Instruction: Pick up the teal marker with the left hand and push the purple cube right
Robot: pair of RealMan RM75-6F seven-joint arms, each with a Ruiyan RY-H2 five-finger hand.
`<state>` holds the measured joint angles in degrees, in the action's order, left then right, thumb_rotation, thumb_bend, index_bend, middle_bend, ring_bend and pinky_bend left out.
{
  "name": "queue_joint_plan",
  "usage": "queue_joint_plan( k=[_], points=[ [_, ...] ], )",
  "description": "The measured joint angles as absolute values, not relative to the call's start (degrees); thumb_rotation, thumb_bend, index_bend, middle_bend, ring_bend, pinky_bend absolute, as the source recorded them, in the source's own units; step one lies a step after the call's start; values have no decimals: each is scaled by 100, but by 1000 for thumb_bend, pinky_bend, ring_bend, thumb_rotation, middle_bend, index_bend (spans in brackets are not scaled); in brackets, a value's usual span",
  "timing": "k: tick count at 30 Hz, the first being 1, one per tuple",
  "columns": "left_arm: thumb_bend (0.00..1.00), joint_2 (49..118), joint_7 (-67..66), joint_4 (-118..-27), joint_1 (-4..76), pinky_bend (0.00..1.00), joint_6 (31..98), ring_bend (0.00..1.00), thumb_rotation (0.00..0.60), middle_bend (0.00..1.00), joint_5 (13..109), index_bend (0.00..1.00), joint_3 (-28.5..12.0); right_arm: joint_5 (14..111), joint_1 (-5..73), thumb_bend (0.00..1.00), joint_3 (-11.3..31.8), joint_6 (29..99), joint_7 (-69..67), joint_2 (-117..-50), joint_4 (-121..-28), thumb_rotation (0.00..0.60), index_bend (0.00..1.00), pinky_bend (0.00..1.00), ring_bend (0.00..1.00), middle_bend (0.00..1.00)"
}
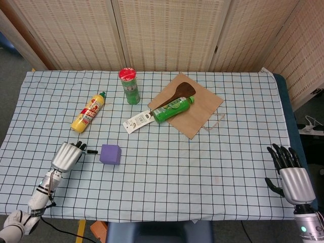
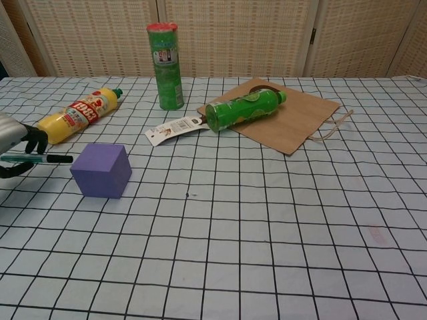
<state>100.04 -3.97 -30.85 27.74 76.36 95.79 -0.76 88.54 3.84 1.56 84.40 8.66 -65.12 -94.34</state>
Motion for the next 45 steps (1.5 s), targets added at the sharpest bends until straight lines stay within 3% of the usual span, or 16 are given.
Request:
queue_joint_plan(
  k=[12,45],
  points=[
    [568,10265,-647,-3126,3055,998,7673,792,600,839,9700,828,82,8971,366,173,116,8503,671,-6407,-9455,600,0,13,0,0],
    [566,10412,-3573,-5721,3442,998,7152,792,600,839,9515,827,-112,9714,205,173,-236,8887,-368,-5889,-9465,600,0,24,0,0]
  ],
)
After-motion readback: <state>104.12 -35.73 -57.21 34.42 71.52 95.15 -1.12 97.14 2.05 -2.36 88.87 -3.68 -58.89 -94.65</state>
